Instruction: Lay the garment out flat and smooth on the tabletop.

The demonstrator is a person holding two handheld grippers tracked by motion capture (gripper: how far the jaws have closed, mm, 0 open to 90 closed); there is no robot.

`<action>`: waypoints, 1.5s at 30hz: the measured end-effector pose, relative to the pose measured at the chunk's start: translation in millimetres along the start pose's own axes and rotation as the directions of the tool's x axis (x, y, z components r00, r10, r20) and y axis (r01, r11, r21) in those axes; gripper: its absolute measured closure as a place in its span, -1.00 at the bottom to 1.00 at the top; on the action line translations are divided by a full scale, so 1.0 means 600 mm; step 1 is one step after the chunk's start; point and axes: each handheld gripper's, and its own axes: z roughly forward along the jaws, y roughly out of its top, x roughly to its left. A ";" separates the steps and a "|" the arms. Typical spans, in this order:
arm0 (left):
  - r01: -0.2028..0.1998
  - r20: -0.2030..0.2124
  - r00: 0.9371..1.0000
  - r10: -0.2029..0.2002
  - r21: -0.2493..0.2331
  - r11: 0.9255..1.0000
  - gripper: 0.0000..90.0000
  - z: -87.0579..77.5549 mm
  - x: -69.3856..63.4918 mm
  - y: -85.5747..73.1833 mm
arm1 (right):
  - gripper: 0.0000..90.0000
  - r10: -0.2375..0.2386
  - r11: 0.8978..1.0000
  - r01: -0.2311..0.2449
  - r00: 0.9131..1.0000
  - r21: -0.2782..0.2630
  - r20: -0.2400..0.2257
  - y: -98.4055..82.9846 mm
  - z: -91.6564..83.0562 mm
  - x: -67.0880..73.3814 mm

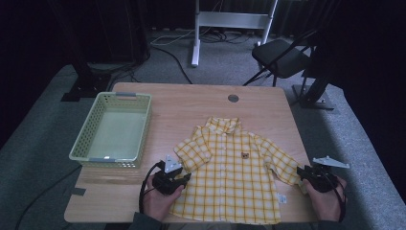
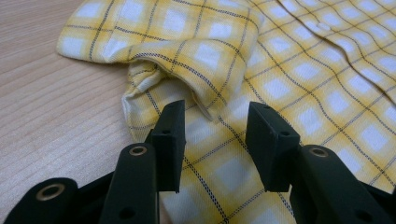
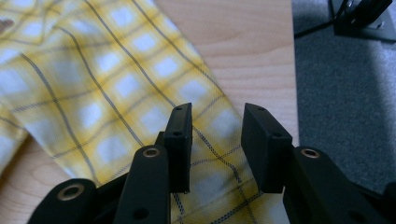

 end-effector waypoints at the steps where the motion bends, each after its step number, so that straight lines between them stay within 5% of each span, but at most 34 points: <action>1: 0.002 0.002 1.000 -0.002 -0.001 1.000 0.30 0.000 0.000 0.000 | 0.41 -0.001 1.000 0.001 1.000 0.008 -0.001 -0.001 0.003 0.000; 9: -0.002 -0.003 1.000 0.002 -0.001 1.000 0.30 0.000 -0.001 -0.001 | 0.93 -0.009 1.000 0.009 1.000 0.023 -0.001 -0.001 0.006 0.001; 14: 0.000 -0.003 1.000 0.000 -0.001 1.000 0.30 0.000 -0.001 0.000 | 0.97 -0.016 1.000 0.016 1.000 0.021 -0.007 0.004 -0.003 0.006; 22: -0.008 -0.015 1.000 0.008 0.006 1.000 0.30 0.001 -0.004 0.002 | 0.96 -0.018 0.999 0.018 1.000 -0.026 0.003 0.020 -0.040 0.006; 32: -0.016 -0.025 1.000 0.016 0.006 1.000 0.28 0.002 -0.007 0.002 | 0.67 0.030 0.999 -0.030 0.999 -0.029 -0.014 0.009 -0.043 -0.014; 45: -0.026 -0.031 0.999 0.026 0.010 1.000 0.24 0.003 -0.019 0.001 | 0.51 -0.020 0.999 0.018 0.998 -0.046 -0.059 0.016 -0.029 0.020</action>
